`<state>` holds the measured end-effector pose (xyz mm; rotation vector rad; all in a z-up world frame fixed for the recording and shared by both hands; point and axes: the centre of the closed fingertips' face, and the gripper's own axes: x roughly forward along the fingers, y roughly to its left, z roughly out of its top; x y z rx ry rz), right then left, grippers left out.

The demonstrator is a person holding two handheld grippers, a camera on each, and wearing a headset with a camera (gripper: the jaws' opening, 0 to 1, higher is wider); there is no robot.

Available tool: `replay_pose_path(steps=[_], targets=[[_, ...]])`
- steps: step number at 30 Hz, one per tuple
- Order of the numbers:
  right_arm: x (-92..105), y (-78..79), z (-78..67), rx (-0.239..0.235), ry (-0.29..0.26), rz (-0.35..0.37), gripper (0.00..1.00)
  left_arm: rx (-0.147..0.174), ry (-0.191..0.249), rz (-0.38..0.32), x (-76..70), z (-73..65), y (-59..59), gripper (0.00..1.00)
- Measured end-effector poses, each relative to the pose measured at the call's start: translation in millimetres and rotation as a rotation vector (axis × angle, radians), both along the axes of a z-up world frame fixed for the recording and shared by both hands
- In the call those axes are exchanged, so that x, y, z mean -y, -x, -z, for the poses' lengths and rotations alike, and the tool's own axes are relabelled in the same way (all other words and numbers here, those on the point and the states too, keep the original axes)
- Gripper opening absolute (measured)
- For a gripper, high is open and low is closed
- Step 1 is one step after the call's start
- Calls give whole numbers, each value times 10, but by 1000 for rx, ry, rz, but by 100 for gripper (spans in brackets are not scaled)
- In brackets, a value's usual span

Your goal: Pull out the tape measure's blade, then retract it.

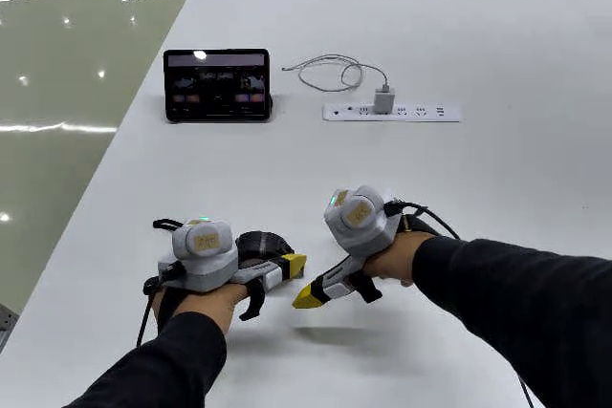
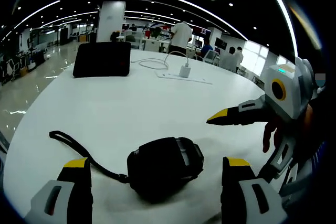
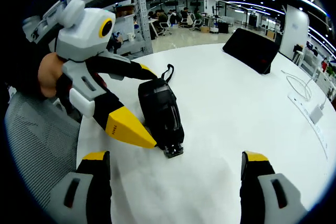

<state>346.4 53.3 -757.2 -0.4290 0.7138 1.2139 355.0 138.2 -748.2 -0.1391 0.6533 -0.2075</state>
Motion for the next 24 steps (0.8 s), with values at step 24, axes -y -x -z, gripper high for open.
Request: replay_pose_path(steps=[24], targets=[[675, 137, -283, 62, -106, 145, 100, 15, -29, 305, -189, -183, 358, 100]])
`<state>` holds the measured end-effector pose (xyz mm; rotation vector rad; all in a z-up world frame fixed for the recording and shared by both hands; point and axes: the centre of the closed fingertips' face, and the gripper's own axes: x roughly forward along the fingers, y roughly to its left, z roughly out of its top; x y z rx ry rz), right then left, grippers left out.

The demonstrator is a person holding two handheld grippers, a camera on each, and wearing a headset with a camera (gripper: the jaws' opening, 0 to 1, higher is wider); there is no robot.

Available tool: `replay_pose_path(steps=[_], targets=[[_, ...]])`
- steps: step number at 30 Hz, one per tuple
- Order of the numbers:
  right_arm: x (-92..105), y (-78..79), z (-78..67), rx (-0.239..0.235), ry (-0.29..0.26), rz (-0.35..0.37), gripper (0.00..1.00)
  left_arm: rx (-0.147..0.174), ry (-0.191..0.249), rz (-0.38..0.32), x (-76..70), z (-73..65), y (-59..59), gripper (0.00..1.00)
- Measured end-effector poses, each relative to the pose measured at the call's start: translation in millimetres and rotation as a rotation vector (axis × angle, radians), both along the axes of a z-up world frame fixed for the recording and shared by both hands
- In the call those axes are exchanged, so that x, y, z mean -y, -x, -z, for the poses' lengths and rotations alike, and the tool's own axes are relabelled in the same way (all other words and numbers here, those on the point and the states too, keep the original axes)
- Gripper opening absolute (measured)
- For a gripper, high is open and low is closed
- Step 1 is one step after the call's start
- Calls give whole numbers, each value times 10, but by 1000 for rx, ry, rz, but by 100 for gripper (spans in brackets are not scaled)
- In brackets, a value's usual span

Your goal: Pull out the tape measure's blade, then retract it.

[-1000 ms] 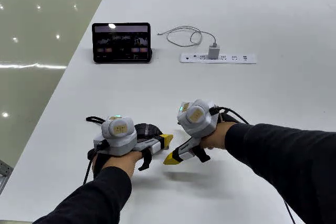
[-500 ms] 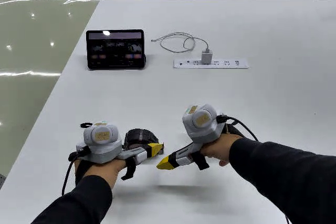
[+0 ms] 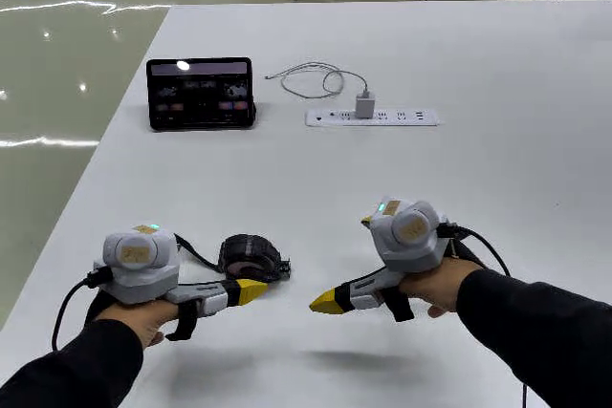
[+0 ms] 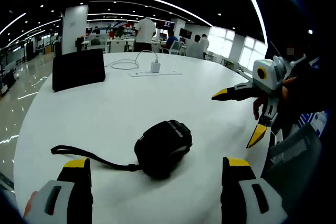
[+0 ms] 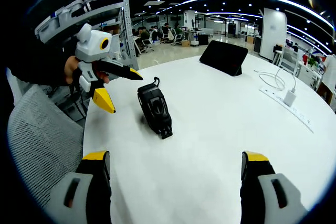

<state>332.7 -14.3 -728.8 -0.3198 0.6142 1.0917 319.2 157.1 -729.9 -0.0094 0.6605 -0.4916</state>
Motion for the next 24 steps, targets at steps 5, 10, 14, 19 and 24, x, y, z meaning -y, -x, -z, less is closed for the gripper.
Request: replay_pose_path(steps=[5, 10, 14, 19, 24], targets=[[250, 18, -30, 7, -6, 25, 100, 18, 13, 20, -89, -51, 128, 100], [600, 101, -69, 11, -19, 65, 100, 12, 27, 84, -106, -69, 272, 100], [893, 175, -65, 4, -25, 113, 100, 37, -5, 95, -150, -161, 309, 100], [1199, 236, -73, 9, -28, 163, 100, 38, -27, 113, -190, -221, 333, 100], [1473, 294, -61, 17, -8, 191, 100, 53, -40, 114, -279, -265, 339, 100]])
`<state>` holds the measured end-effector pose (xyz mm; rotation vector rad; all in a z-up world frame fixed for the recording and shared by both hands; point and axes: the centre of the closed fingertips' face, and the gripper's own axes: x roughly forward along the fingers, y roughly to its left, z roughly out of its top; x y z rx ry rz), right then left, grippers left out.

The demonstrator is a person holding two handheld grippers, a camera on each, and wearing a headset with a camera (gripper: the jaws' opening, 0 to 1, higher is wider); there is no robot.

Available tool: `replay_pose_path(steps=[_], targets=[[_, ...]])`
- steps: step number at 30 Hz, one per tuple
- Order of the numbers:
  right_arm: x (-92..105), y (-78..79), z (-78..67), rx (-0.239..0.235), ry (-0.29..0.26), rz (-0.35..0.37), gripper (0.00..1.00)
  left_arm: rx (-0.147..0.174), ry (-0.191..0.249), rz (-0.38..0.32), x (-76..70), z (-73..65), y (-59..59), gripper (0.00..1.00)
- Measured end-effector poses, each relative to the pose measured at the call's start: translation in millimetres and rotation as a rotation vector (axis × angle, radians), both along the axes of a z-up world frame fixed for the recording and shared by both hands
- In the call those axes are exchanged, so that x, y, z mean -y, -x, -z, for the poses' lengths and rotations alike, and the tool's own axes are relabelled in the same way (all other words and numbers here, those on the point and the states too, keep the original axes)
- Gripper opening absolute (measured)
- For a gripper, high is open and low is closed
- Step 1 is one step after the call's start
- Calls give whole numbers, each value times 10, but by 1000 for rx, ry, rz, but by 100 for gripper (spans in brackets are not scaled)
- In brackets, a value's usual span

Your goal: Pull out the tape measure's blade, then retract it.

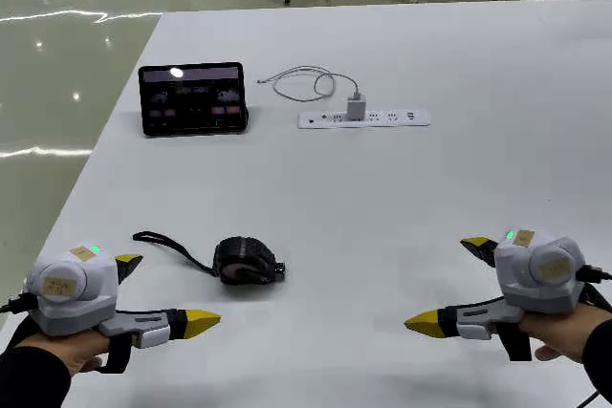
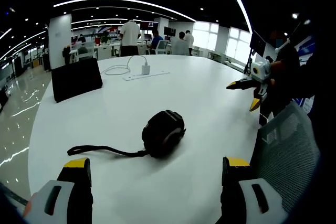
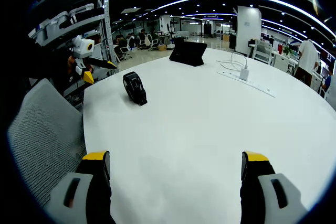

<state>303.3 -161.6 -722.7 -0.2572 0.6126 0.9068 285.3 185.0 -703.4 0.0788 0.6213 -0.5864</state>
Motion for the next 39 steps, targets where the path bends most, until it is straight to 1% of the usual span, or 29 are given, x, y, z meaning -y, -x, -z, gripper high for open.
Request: replay_pose_path(steps=[3, 5, 7, 9, 12, 13, 15, 20, 22, 24, 25, 27, 31, 33, 36, 39], targets=[[168, 8, -14, 3, 4, 28, 100, 8, 6, -4, -53, -44, 13, 100], [251, 32, -42, 11, -4, 42, 100, 11, 6, -8, -77, -63, 28, 100], [316, 74, -30, 3, -4, 49, 100, 9, 3, -4, -87, -60, 62, 100], [397, 92, -37, 17, 9, 54, 100, -2, -1, 3, -95, -38, 105, 100], [463, 139, -103, 28, 12, 64, 100, -6, -5, 0, -132, -32, 147, 100], [479, 160, -116, 29, 22, 64, 100, -8, 3, -2, -142, -37, 156, 100], [523, 201, -144, 32, 33, 70, 100, -6, -1, -10, -177, -46, 167, 100], [598, 314, -174, 36, 35, 78, 100, 3, 13, -40, -249, -92, 167, 100], [631, 359, -192, 40, 39, 79, 100, 5, 12, -43, -254, -96, 174, 100], [673, 410, -212, 37, 39, 83, 100, -4, 16, -47, -255, -90, 193, 100], [690, 426, -224, 40, 39, 85, 100, -3, 17, -47, -252, -93, 199, 100], [781, 427, -201, 40, 43, 95, 100, -1, 17, -44, -243, -95, 206, 100], [847, 479, -180, 34, 48, 100, 100, -6, 18, -42, -228, -82, 213, 100], [892, 482, -159, 32, 54, 102, 100, 1, 16, -53, -232, -94, 199, 100], [910, 471, -191, 30, 44, 118, 100, 0, 27, -55, -213, -112, 216, 100], [894, 468, -191, 31, 37, 121, 100, -10, 12, -44, -200, -81, 234, 100]])
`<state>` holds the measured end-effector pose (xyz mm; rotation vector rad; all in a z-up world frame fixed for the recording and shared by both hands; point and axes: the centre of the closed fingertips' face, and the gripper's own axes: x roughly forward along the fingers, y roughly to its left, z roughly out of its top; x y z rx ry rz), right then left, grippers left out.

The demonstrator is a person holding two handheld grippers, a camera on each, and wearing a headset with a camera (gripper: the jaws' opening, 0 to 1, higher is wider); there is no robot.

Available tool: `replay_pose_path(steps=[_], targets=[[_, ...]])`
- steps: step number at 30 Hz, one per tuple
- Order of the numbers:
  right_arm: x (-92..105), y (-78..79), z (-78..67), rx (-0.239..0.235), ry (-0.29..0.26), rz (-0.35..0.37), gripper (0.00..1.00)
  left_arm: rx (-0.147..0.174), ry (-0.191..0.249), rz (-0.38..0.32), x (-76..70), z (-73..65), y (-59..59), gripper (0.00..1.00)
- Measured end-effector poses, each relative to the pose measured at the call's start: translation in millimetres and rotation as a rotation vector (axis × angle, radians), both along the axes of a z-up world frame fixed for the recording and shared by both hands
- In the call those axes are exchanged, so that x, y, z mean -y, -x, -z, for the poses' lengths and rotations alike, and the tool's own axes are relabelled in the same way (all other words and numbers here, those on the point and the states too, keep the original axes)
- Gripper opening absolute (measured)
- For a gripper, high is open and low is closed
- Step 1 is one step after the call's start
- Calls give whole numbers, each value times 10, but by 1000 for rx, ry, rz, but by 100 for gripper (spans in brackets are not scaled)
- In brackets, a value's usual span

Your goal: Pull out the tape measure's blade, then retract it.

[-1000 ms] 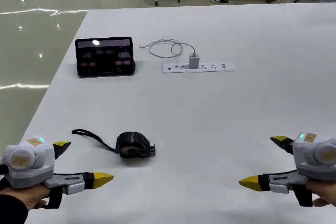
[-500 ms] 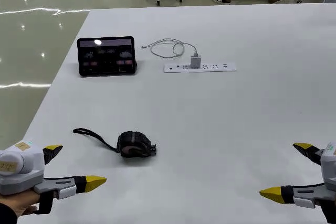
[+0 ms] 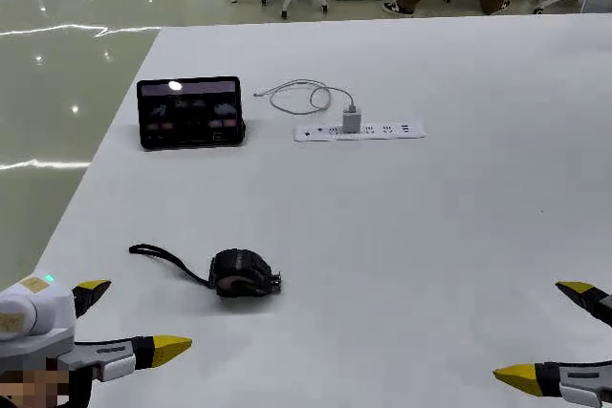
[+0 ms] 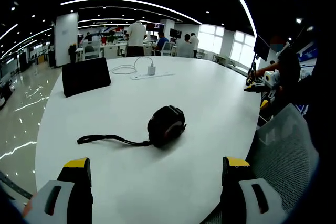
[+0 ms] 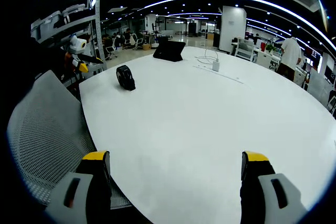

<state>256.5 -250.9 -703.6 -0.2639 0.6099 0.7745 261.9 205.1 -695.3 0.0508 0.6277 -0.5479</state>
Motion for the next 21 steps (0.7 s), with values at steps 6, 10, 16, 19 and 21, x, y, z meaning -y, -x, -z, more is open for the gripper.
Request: replay_pose_path(steps=[6, 10, 16, 19, 21], targets=[[-55, 41, 39, -9, 0, -12, 100, -5, 6, -7, 3, -22, -6, 100], [-54, 44, 39, -10, -7, -2, 100, -9, 7, 7, 31, -38, -12, 100], [-50, 24, 2, -1, -7, -5, 100, -10, 3, 10, 17, -26, -27, 100], [-46, 21, -6, -1, -8, -3, 100, -7, 0, 13, 15, -24, -28, 100], [-43, 23, 6, -4, -3, -9, 100, -6, 6, 12, 20, -28, -29, 100]])
